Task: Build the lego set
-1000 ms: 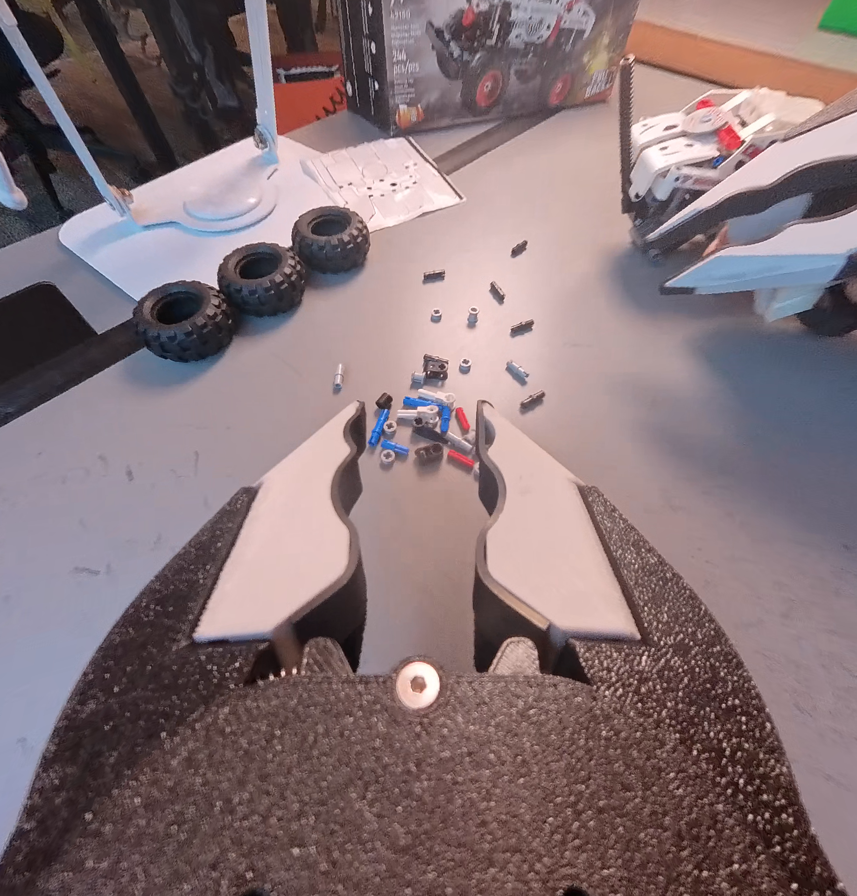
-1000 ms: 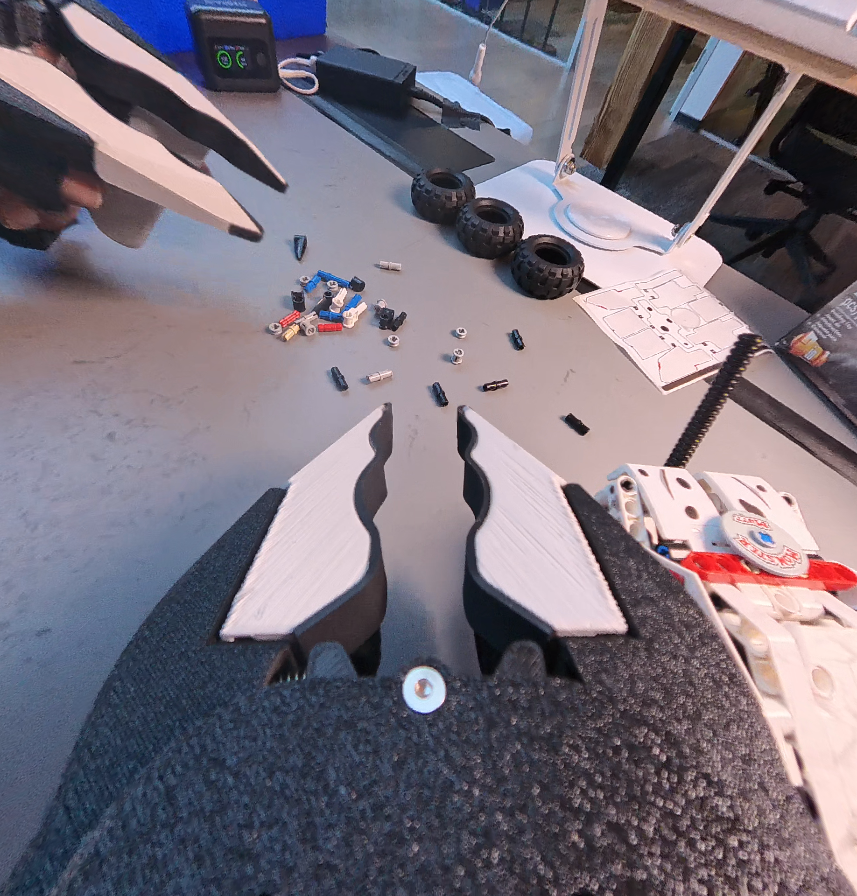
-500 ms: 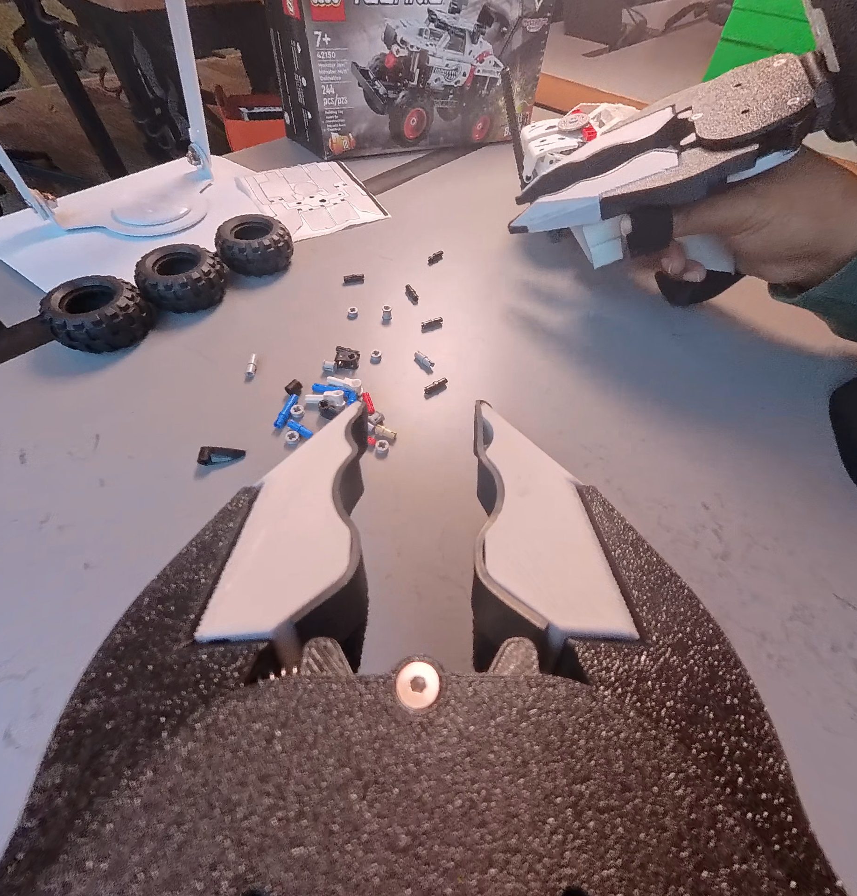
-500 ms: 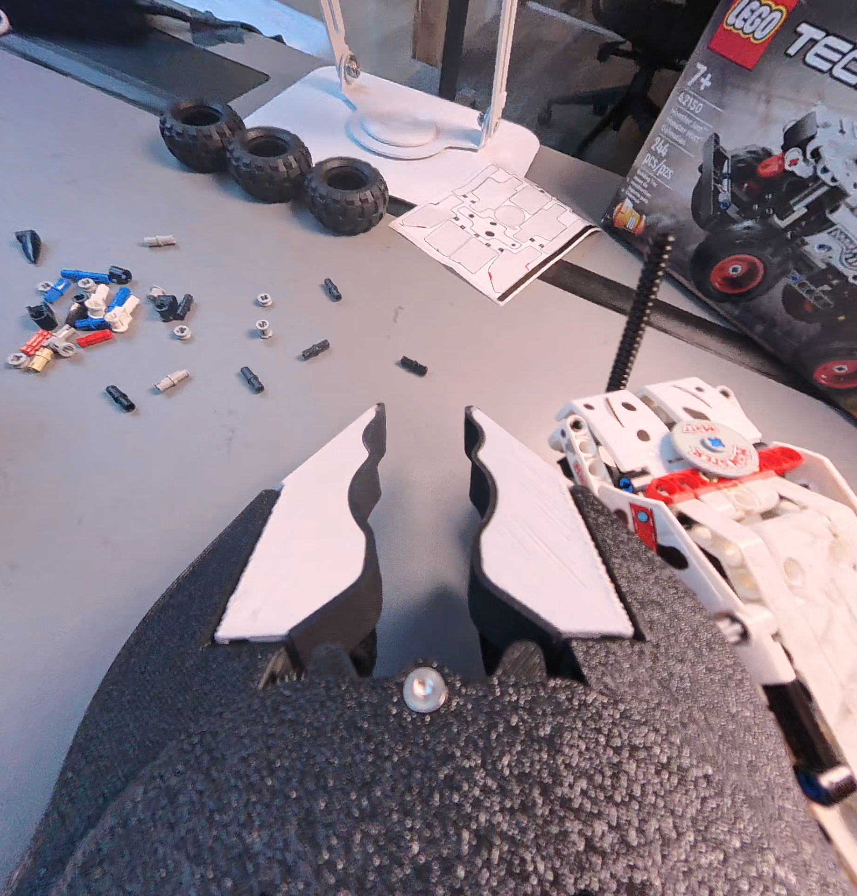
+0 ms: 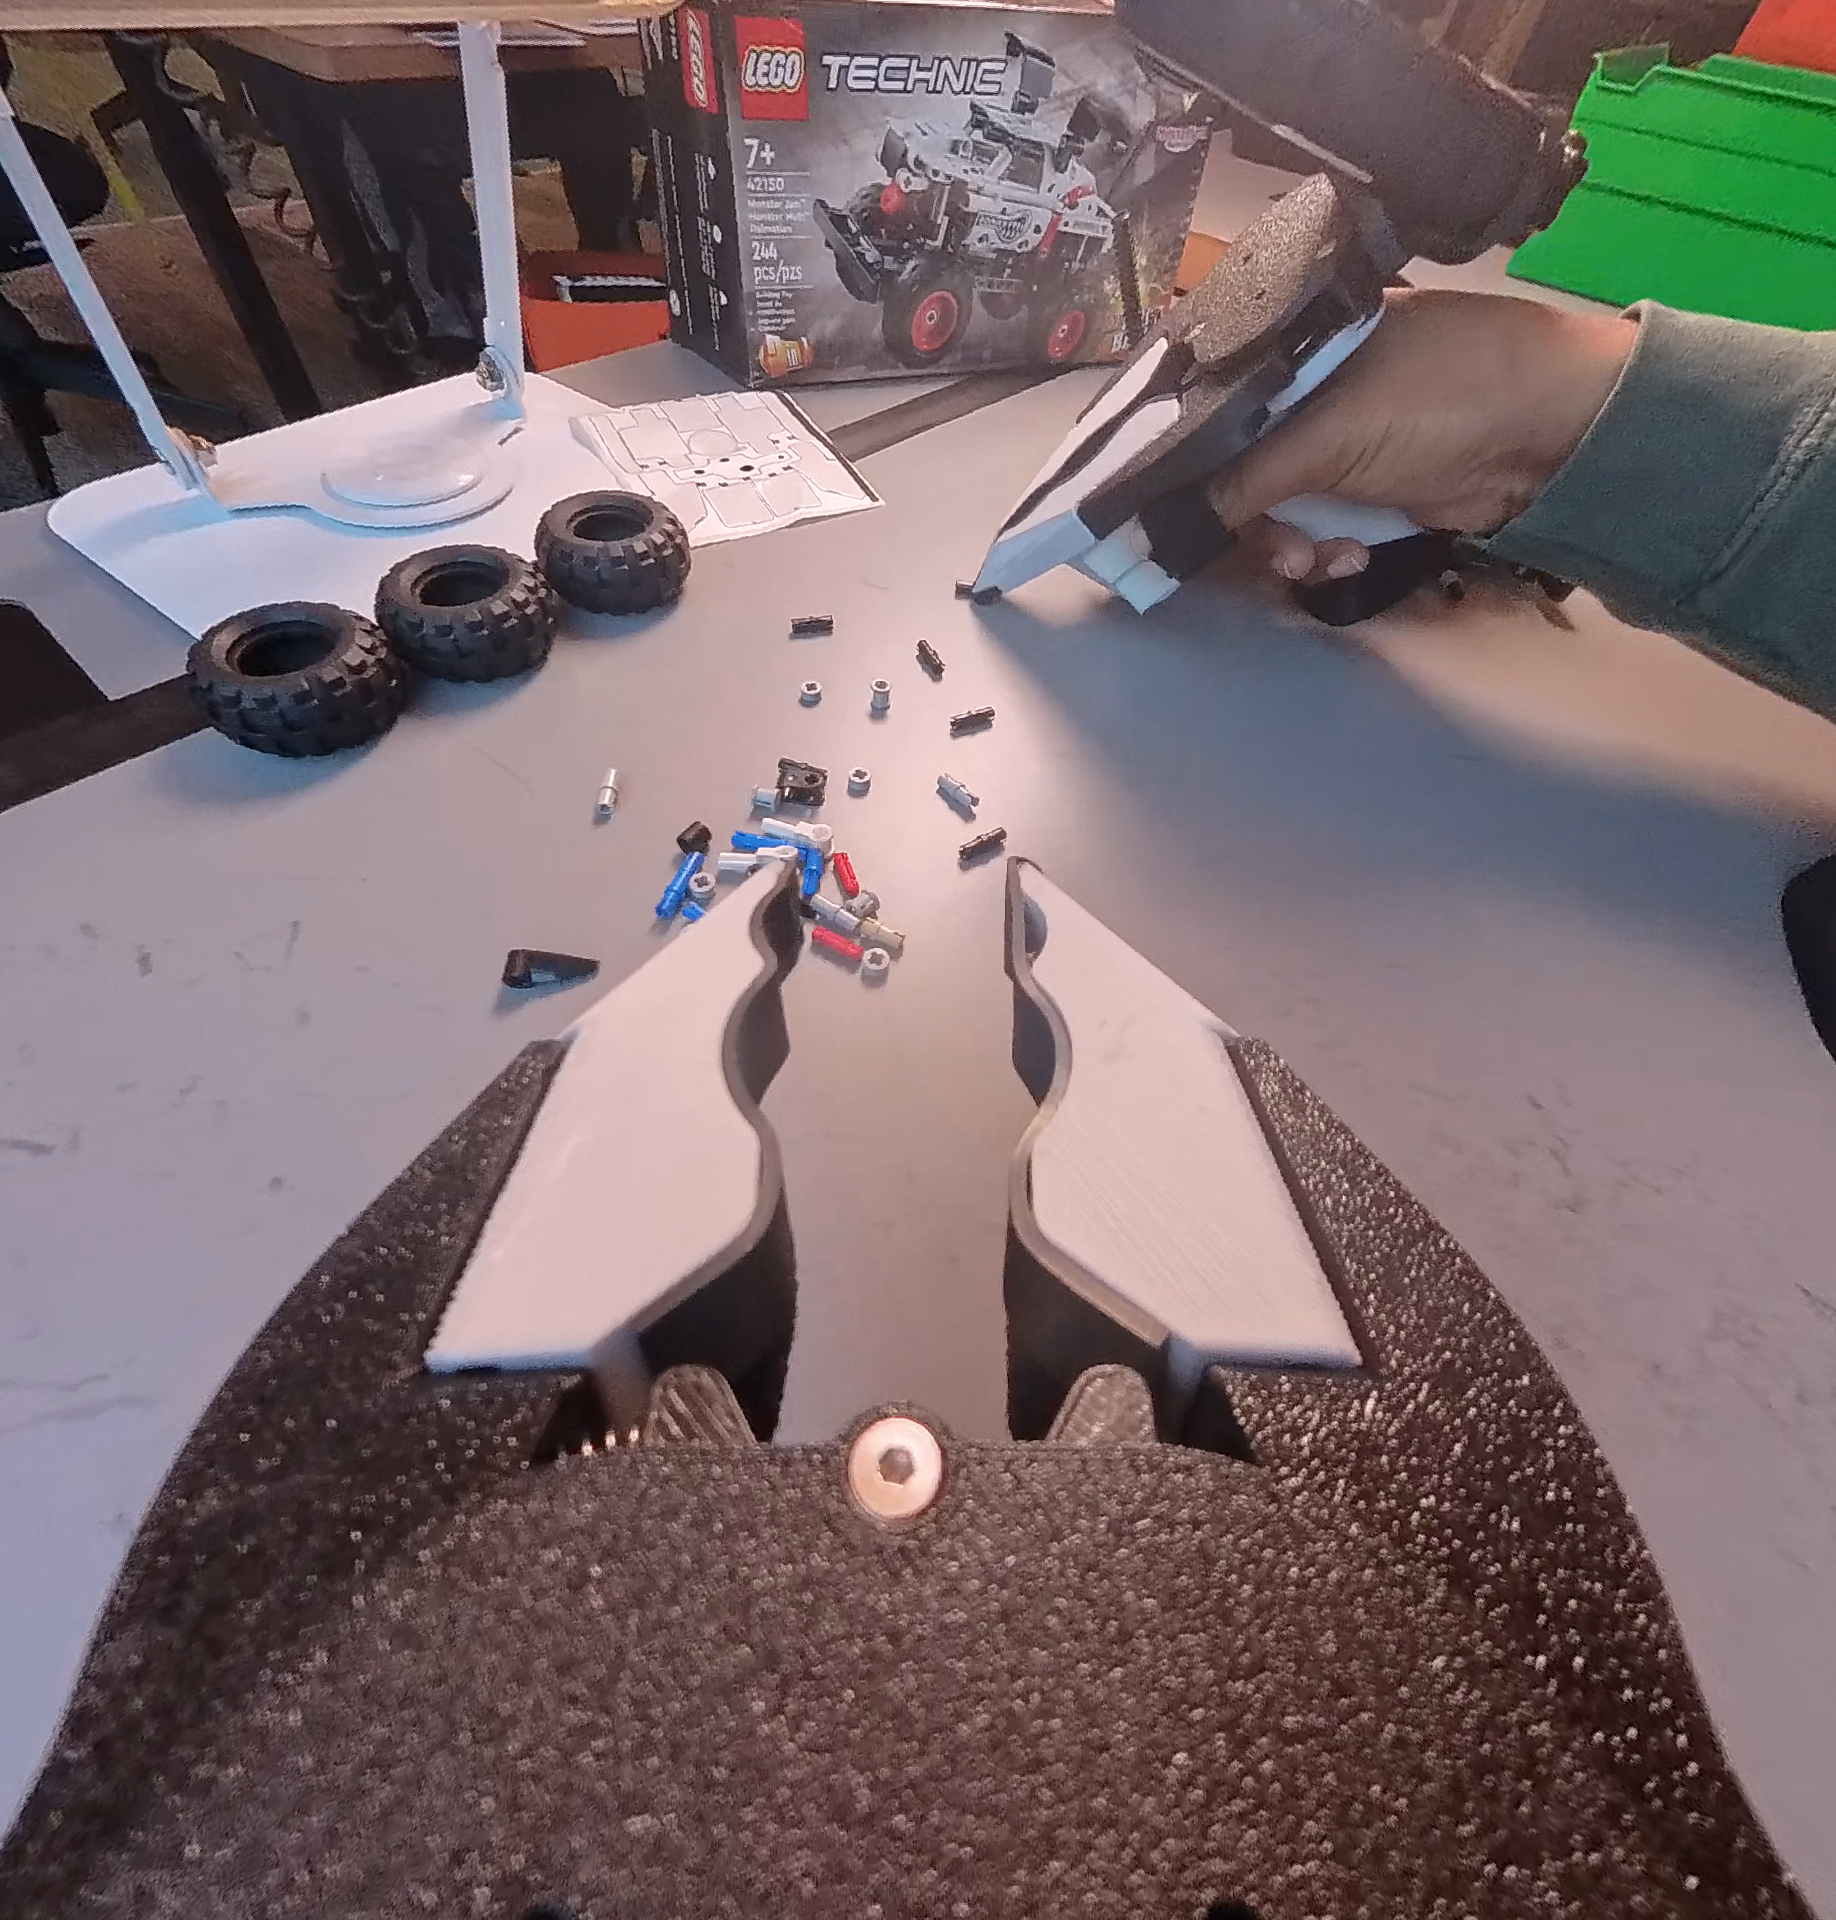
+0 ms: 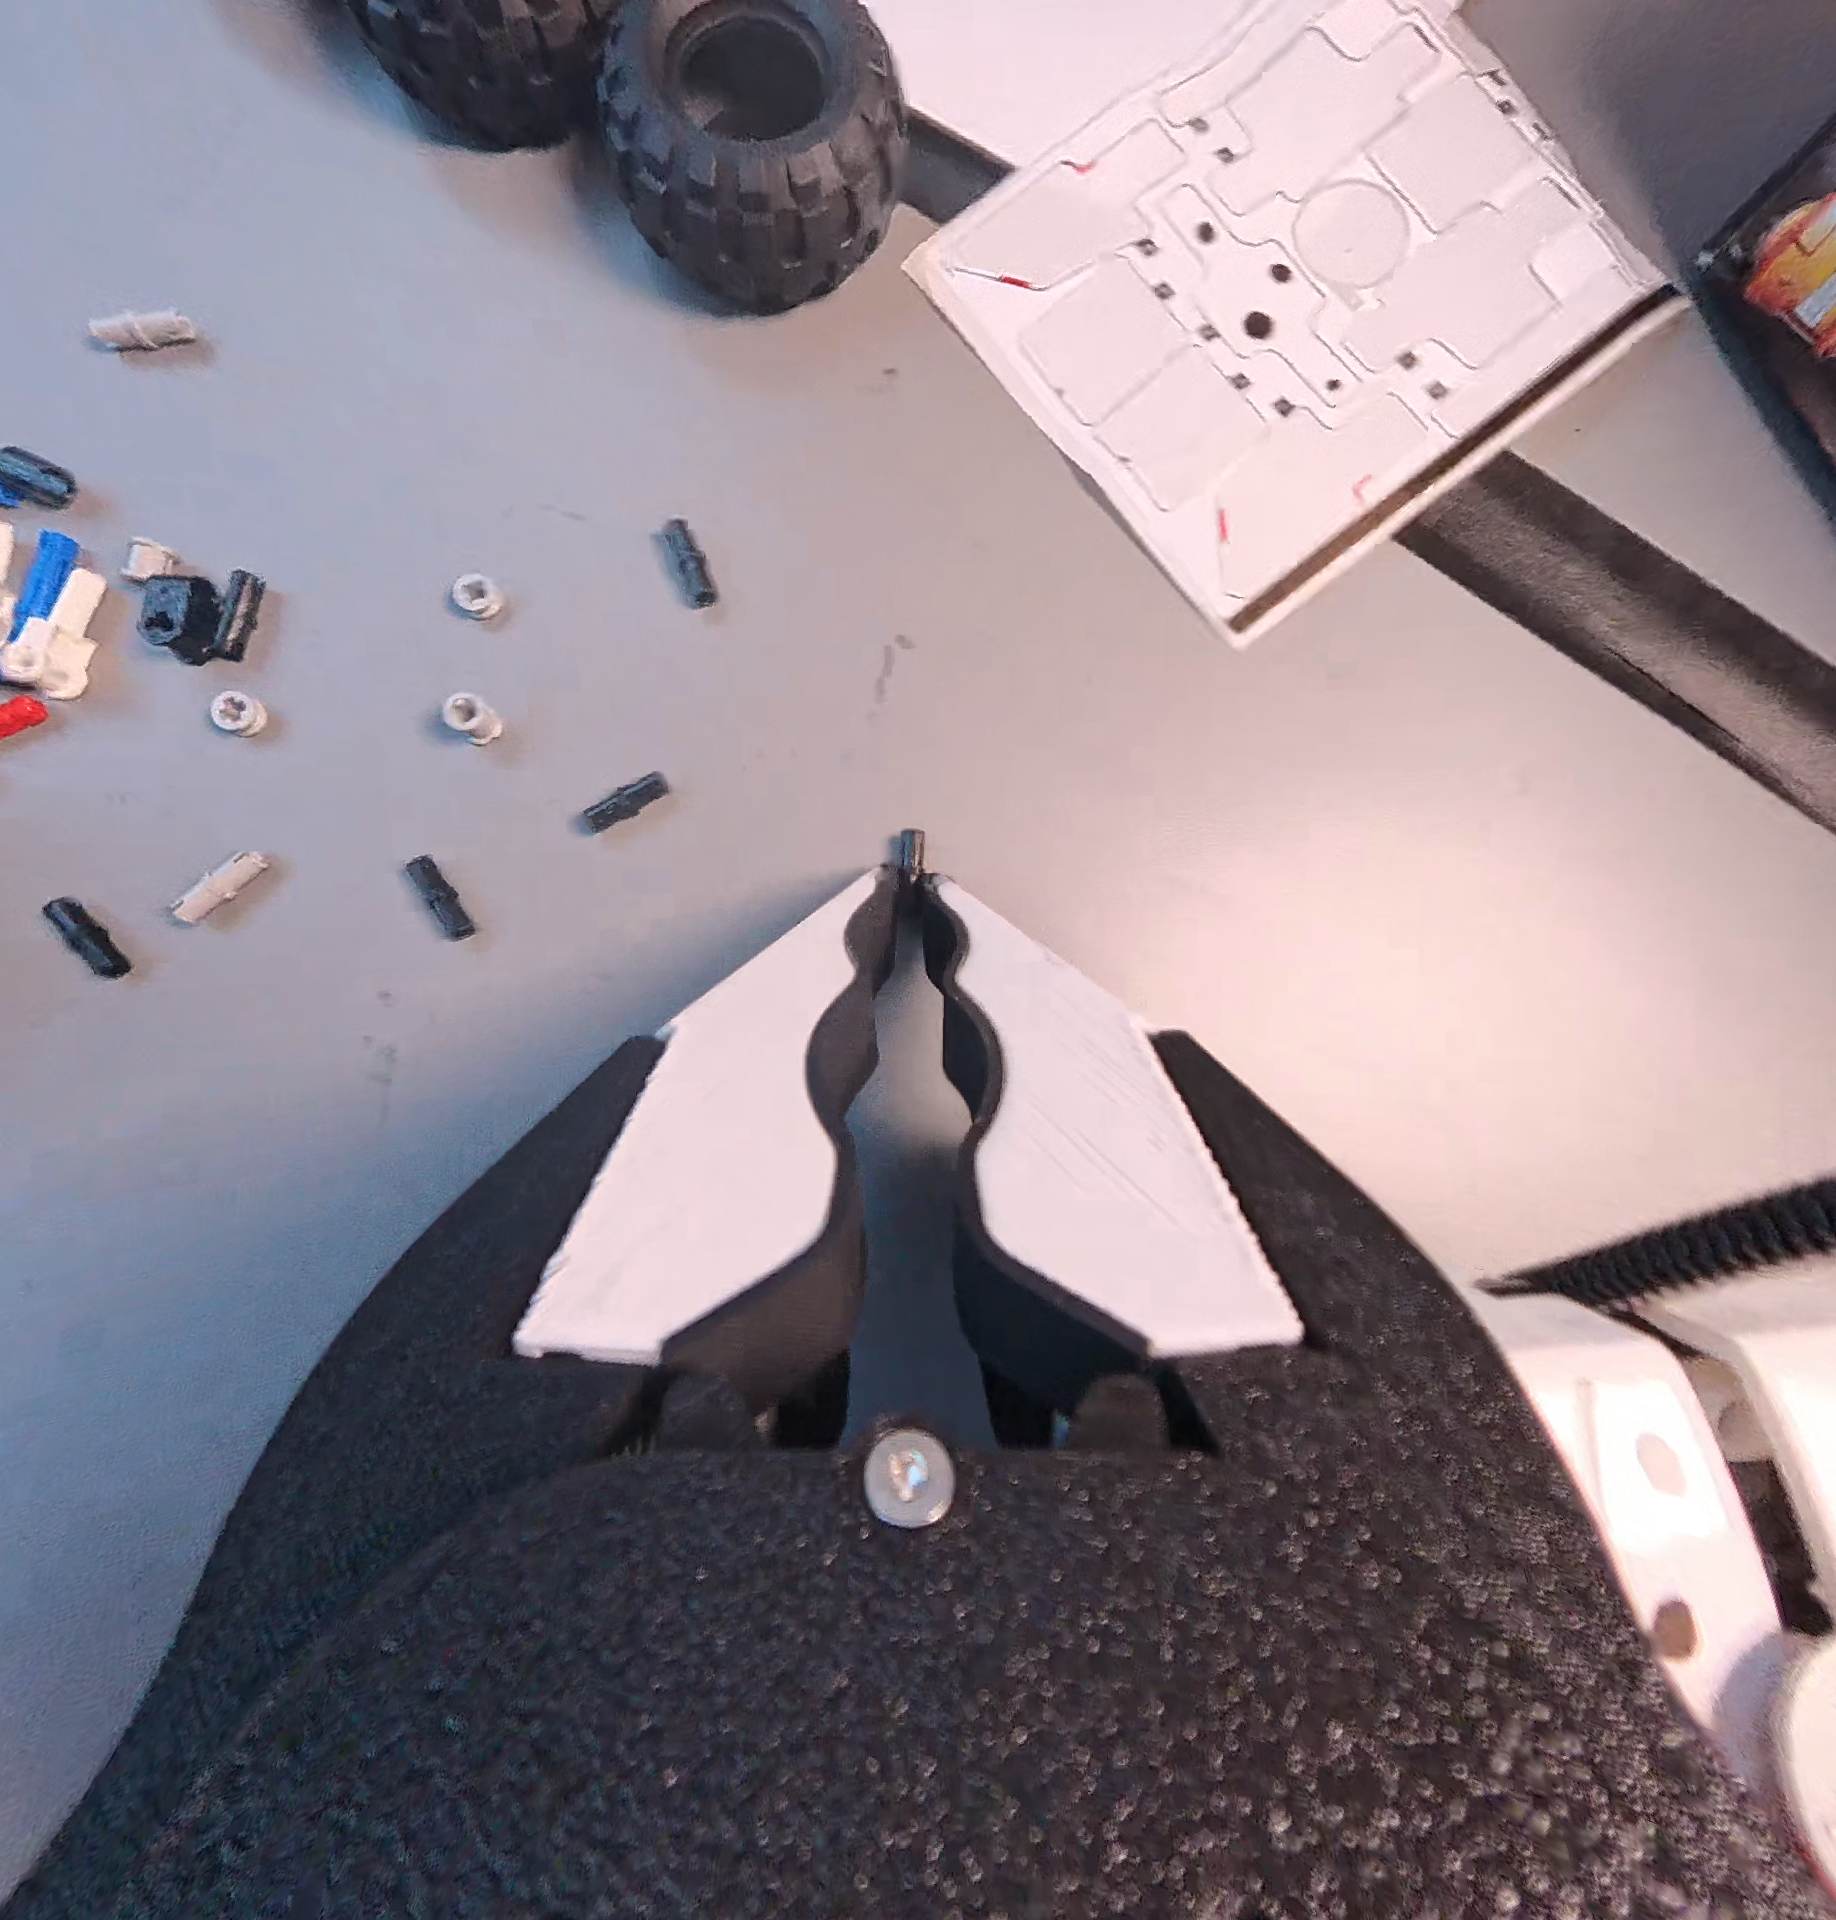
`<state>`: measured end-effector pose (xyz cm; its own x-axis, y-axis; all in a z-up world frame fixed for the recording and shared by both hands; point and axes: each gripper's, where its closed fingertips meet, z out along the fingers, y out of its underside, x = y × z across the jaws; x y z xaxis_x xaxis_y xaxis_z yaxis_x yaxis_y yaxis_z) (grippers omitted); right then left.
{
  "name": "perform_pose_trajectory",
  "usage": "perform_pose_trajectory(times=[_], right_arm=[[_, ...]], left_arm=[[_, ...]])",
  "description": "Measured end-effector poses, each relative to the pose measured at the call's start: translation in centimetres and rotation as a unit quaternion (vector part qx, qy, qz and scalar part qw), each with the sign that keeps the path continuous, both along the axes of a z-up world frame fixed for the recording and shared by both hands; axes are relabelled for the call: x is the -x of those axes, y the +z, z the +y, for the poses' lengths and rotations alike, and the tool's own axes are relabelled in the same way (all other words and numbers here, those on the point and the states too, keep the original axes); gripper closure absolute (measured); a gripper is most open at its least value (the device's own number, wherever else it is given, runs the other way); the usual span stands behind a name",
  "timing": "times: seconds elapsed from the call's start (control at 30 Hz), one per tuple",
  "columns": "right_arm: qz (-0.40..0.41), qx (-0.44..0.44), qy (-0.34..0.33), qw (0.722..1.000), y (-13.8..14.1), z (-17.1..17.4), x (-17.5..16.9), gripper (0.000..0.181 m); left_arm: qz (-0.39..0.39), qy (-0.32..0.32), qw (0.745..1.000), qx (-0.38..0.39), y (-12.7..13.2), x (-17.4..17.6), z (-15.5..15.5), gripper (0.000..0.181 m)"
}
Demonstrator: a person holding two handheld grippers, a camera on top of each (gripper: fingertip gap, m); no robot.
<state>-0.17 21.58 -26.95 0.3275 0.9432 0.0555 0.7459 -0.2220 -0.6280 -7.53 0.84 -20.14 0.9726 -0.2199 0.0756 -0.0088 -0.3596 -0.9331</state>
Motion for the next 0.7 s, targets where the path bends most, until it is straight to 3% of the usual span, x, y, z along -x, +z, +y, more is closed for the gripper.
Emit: perform_pose_trajectory(times=[0.1,0.2,0.3,0.33,0.4,0.5,0.57,0.7], right_arm=[[0.042,0.003,0.055,0.998,1.3,-2.1,2.2,0.179],[0.086,0.028,0.149,0.985,2.8,-6.4,5.1,0.179],[0.03,0.003,0.208,0.978,1.3,-8.7,6.3,0.177],[0.022,-0.01,0.216,0.976,1.1,-8.8,6.7,0.168],[0.048,-0.003,0.21,0.977,2.0,-8.3,7.7,0.16],[0.059,0.021,0.128,0.99,3.0,-5.0,8.5,0.163],[0.008,-0.003,0.096,0.995,1.9,-2.6,7.8,0.166],[-0.033,-0.005,0.107,0.994,0.1,-2.4,7.5,0.178]], left_arm=[[0.009,0.004,1.0,0.003,-0.2,0.6,0.0,0.144],[0.006,0.009,1.0,0.006,-0.4,1.1,0.0,0.144],[0.005,0.012,1.0,0.005,-0.4,1.4,-0.1,0.144],[0.006,0.013,1.0,0.005,-0.4,1.5,-0.1,0.144],[0.008,0.015,1.0,0.006,-0.4,1.7,-0.1,0.144],[0.008,0.015,1.0,0.009,-0.5,1.8,0.0,0.144],[0.009,0.014,1.0,0.01,-0.6,1.9,0.1,0.145],[0.015,0.015,1.0,0.01,-0.6,2.3,0.2,0.145]])
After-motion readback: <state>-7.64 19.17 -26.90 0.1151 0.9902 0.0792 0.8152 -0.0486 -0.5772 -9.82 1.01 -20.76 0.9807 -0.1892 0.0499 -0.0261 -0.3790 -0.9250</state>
